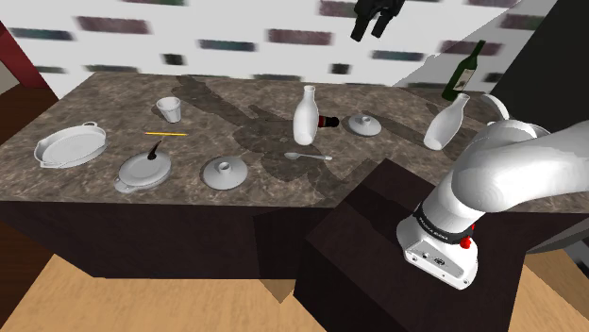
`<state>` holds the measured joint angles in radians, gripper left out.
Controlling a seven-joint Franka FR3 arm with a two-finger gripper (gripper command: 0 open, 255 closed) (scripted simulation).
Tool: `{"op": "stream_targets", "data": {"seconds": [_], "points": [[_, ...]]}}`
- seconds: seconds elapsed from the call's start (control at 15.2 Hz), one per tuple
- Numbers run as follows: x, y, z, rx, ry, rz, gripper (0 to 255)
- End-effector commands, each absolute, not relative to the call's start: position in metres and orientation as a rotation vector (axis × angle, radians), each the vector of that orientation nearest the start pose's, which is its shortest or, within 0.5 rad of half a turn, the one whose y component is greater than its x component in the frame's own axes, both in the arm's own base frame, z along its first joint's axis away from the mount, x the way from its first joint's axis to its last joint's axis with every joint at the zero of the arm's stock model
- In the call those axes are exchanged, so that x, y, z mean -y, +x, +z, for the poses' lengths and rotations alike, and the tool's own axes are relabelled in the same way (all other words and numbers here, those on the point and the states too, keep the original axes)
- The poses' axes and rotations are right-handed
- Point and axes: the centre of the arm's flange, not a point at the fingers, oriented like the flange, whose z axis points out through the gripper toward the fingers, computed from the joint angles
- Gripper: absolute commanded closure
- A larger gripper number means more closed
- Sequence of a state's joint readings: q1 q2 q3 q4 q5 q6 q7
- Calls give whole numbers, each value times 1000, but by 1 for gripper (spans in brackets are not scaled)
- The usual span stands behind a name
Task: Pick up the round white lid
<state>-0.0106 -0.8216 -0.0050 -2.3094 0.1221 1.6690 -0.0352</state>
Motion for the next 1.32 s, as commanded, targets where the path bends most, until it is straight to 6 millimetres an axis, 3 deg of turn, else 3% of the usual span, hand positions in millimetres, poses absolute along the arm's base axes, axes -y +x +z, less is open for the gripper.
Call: {"op": "stream_targets", "data": {"seconds": [0.0,1.25], "points": [[-7,307,634,30,-3007,-278,0],[156,374,460,13,-3063,-171,0]]}}
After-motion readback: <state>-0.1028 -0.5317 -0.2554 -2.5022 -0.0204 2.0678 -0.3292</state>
